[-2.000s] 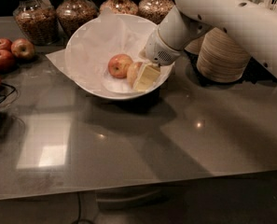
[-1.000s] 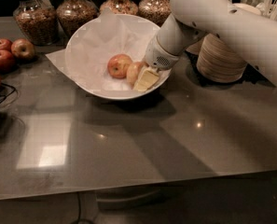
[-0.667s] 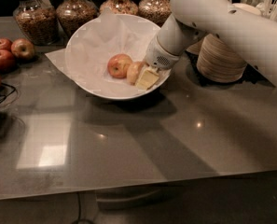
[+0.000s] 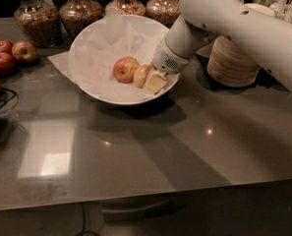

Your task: Pick apple from white bowl

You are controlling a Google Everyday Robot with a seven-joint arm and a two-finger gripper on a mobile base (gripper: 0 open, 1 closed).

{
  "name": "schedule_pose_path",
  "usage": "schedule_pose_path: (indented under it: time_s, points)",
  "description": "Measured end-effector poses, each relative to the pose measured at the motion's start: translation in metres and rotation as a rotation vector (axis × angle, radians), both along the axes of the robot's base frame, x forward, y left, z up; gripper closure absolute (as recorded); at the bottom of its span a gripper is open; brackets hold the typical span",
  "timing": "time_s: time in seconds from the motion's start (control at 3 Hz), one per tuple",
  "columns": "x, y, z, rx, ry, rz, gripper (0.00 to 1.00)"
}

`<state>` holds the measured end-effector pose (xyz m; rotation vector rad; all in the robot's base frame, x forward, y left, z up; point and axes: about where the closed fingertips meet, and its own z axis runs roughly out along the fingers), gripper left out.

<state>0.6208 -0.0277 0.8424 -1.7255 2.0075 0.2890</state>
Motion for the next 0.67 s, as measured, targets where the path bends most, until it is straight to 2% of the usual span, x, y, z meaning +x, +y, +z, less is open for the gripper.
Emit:
schedule_pose_path:
  time_s: [0.33,0.67]
  points:
    - [0.0,0.0,0.0,0.0,0.0,0.0,0.81]
    - [0.0,0.0,0.0,0.0,0.0,0.0,0.58]
